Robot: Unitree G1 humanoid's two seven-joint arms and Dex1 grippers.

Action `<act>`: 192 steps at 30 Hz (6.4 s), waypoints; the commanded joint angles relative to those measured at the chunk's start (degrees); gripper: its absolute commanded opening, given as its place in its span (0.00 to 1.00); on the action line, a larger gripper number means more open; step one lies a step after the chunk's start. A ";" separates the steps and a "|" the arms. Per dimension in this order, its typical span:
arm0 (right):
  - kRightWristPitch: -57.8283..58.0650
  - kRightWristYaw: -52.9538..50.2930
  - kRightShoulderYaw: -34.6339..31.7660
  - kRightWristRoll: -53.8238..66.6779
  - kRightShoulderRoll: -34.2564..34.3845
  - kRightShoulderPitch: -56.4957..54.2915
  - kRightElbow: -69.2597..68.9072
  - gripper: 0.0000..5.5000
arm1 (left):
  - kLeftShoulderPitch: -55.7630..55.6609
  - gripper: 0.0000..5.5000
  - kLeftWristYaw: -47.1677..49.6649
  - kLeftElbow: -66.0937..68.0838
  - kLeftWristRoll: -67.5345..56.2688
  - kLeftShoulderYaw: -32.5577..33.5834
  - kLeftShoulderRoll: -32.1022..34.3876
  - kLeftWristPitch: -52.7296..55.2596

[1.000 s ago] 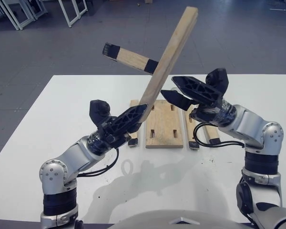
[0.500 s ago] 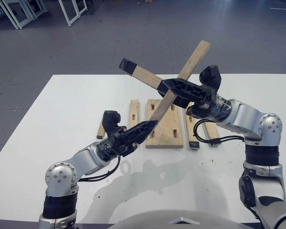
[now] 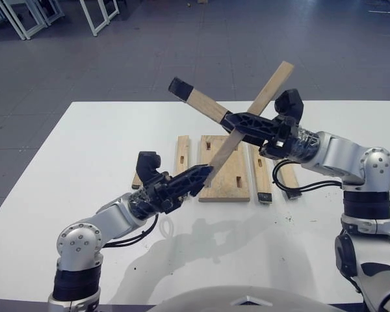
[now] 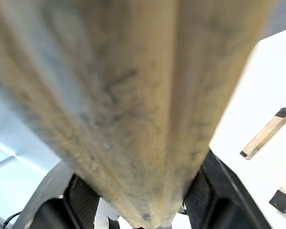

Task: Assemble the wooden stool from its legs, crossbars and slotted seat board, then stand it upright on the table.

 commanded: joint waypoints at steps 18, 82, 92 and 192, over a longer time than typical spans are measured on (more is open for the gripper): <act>-9.53 -0.32 -6.36 -12.77 -9.31 5.75 -5.46 0.37 | -23.10 0.75 6.01 6.39 76.59 -37.67 12.44 -9.80; -37.30 64.87 16.71 -85.33 -6.67 0.20 19.65 0.37 | -1.13 0.75 -21.50 -1.91 93.37 -31.92 27.65 -20.46; -42.09 57.12 31.57 -101.47 -8.49 12.09 16.10 0.37 | -2.42 0.75 -20.06 -4.02 92.80 -30.70 23.74 -16.95; -30.00 4.18 -4.94 -97.79 4.20 27.15 -12.56 0.36 | 8.83 0.75 -7.76 -8.29 87.32 -27.04 12.89 -1.71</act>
